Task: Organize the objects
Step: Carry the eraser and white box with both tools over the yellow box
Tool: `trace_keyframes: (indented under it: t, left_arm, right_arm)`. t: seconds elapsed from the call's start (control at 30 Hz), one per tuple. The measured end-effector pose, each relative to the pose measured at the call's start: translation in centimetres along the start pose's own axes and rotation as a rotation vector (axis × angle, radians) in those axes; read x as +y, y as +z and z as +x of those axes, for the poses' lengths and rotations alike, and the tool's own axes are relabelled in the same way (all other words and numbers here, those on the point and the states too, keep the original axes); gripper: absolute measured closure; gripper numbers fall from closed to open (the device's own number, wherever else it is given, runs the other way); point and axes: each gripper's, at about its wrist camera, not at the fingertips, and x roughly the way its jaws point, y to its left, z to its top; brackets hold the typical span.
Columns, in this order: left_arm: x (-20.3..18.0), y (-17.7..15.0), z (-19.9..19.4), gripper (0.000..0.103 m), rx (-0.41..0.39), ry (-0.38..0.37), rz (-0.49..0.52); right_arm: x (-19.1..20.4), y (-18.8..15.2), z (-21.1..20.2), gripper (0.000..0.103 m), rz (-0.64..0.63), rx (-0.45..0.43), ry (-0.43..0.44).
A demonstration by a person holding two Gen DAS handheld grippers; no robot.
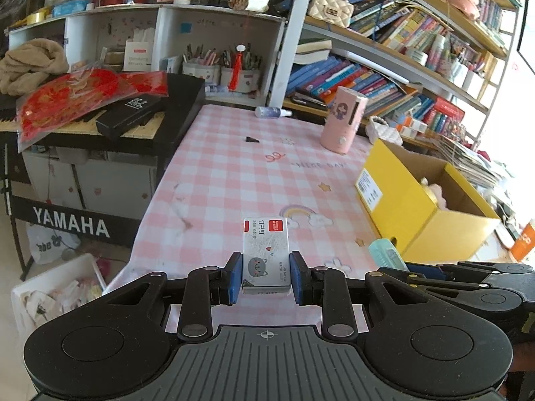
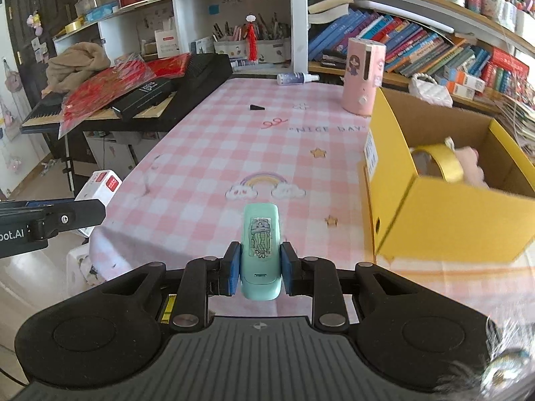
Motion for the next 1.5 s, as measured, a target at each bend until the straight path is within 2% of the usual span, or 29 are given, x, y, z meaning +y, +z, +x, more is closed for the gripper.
trace_keyframes:
  t: [0.23, 0.8, 1.13, 1.5]
  left_arm:
    - [-1.8, -1.6, -1.2, 0.075, 0.012, -0.051, 0.046]
    - [-8.4, -2.8, -1.0, 0.075, 0.043, -0.219, 0.184]
    - [-11.7, -2.1, 0.3, 0.075, 0.037, -0.250, 0.219]
    - [-15.7, -0.6, 3.0, 0.075, 0.038, -0.272, 0.241]
  right_arm:
    - [-0.5, -3.2, -2.8, 0.080, 0.048, 0.000, -0.039]
    - [-6.1, -7.9, -8.4, 0.080, 0.221, -0.013, -0.206]
    - [-8.9, -7.9, -9.2, 0.080, 0.253, -0.027, -0.241]
    - [-13.8, -6.6, -8.5, 0.080, 0.278, -0.016, -0.259]
